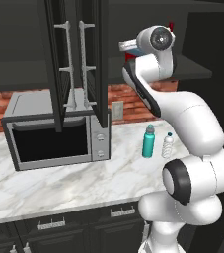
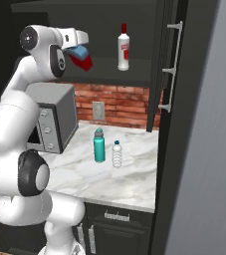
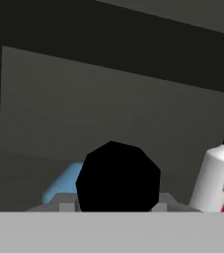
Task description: Sort all alcoholic drinks to one cabinet, and non-alcoholic drinks to the other.
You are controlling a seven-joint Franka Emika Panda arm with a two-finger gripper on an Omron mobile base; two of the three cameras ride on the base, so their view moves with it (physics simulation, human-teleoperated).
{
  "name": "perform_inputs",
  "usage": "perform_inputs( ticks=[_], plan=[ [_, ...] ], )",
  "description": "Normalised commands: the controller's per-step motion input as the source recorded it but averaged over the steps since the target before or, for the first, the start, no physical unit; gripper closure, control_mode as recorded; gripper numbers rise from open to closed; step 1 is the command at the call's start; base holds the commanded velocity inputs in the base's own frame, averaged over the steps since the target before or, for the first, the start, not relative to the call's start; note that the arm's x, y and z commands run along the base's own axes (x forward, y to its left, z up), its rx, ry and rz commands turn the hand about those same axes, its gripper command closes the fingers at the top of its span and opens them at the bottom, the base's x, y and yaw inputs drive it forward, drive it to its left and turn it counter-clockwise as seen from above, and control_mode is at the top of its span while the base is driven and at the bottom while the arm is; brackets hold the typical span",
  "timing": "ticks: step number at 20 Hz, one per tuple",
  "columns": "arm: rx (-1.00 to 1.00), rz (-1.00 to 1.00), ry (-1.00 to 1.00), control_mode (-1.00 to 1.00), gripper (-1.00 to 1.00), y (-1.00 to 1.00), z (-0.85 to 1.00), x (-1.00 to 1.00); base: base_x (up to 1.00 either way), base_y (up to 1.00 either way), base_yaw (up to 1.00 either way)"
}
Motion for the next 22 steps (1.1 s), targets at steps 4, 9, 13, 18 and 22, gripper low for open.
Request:
perform_inputs(
  ticks=[4, 9, 13, 18, 22],
  plan=[
    [0.0, 0.0, 0.02, -1.0, 1.0, 0.11, -0.19, 0.37, 0.0, 0.0, 0.0],
    [0.0, 0.0, 0.01, -1.0, 1.0, 0.1, -0.21, 0.37, 0.0, 0.0, 0.0],
    [0.0, 0.0, 0.0, -1.0, 1.0, 0.11, -0.27, 0.35, 0.0, 0.0, 0.0],
    [0.0, 0.0, 0.0, -1.0, 1.0, 0.07, -0.23, 0.31, 0.0, 0.0, 0.0],
    [0.0, 0.0, 0.0, -1.0, 1.0, 0.02, -0.14, 0.31, 0.0, 0.0, 0.0]
  ],
)
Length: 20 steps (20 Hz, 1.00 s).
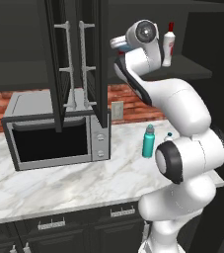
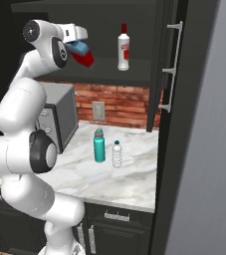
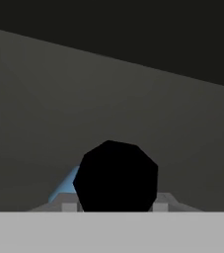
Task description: Sort all alcoholic drinks to one cabinet, and non-alcoholic drinks to the other.
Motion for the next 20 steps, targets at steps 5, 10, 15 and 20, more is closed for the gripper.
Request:
perform_inputs(
  ticks=[5, 10, 15, 20],
  plan=[
    [0.01, 0.0, -0.01, -1.0, 1.0, 0.07, -0.06, 0.34, 0.0, 0.0, 0.0],
    [0.02, 0.0, -0.01, -1.0, 1.0, 0.02, -0.05, 0.28, 0.0, 0.0, 0.0],
    [0.01, 0.0, -0.01, -1.0, -1.0, 0.0, -0.02, 0.18, 0.0, 0.0, 0.0],
    [0.01, -0.01, 0.0, -1.0, -1.0, 0.0, -0.05, 0.17, 0.0, 0.0, 0.0]
  ],
)
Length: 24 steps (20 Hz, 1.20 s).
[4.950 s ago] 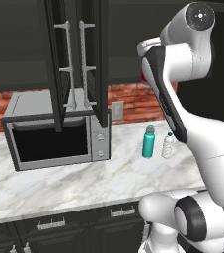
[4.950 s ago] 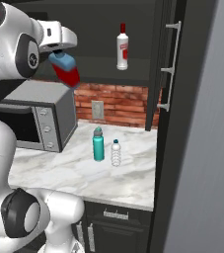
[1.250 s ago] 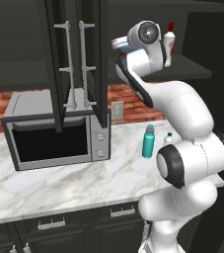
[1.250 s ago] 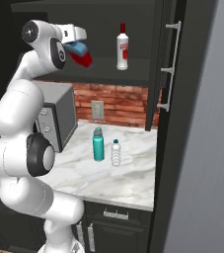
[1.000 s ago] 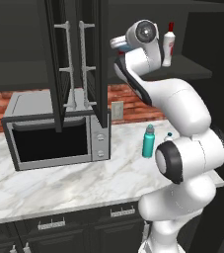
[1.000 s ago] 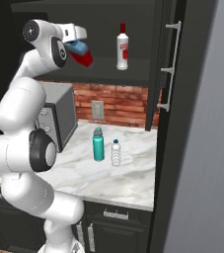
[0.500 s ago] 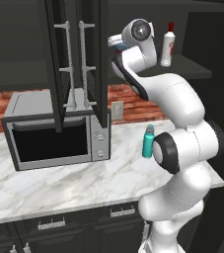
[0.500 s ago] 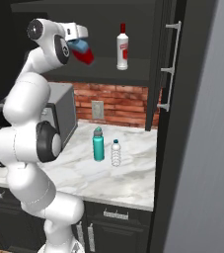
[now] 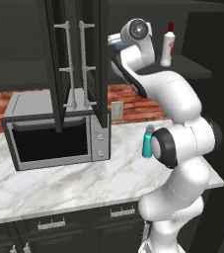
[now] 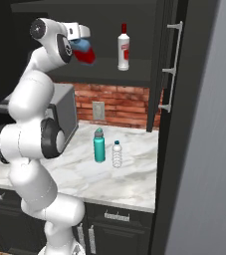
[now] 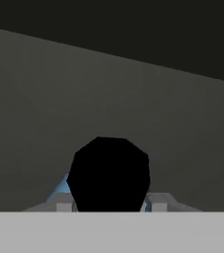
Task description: Sort all alcoholic drinks to one cabinet, and non-alcoholic drinks to the other.
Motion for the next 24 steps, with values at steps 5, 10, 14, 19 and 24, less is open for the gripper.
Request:
perform_inputs(
  ticks=[5, 10, 14, 19, 24],
  plan=[
    [0.01, -0.01, 0.0, -1.0, -1.0, 0.0, -0.04, 0.2, 0.0, 0.0, 0.0],
    [0.01, -0.01, -0.02, -1.0, -1.0, 0.0, -0.03, 0.26, 0.0, 0.0, 0.0],
    [0.01, 0.0, -0.04, -1.0, -1.0, 0.0, -0.08, 0.31, 0.0, 0.0, 0.0],
    [0.0, -0.01, -0.03, -1.0, -1.0, 0.0, -0.01, 0.24, 0.0, 0.0, 0.0],
    [0.0, -0.01, -0.01, -1.0, -1.0, 0.0, 0.0, 0.28, 0.0, 0.0, 0.0]
  ],
)
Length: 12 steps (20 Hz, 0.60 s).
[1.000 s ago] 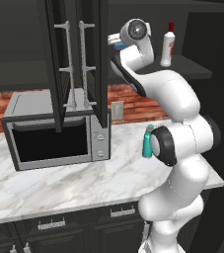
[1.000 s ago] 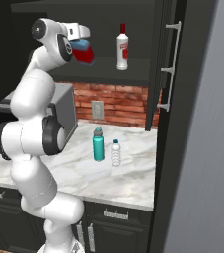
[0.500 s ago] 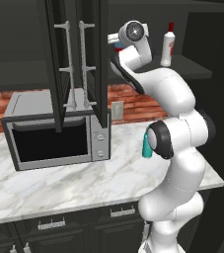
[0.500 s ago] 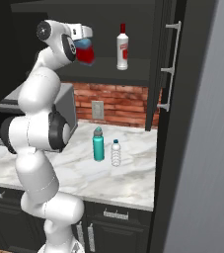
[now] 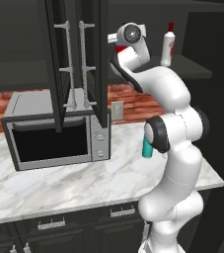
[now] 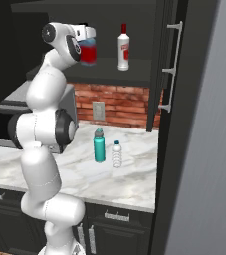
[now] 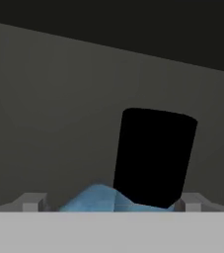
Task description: Sort all alcoholic drinks to one cabinet, and non-alcoholic drinks to the other.
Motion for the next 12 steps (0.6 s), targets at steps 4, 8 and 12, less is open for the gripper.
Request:
perform_inputs(
  ticks=[4, 8, 12],
  plan=[
    [0.0, -0.02, -0.01, -1.0, -1.0, 0.0, 0.02, 0.18, 0.0, 0.0, 0.0],
    [0.0, -0.03, 0.0, -1.0, -1.0, -0.01, 0.16, 0.02, 0.0, 0.0, 0.0],
    [0.0, -0.03, 0.0, -1.0, -1.0, -0.05, 0.24, -0.09, 0.0, 0.0, 0.0]
  ],
)
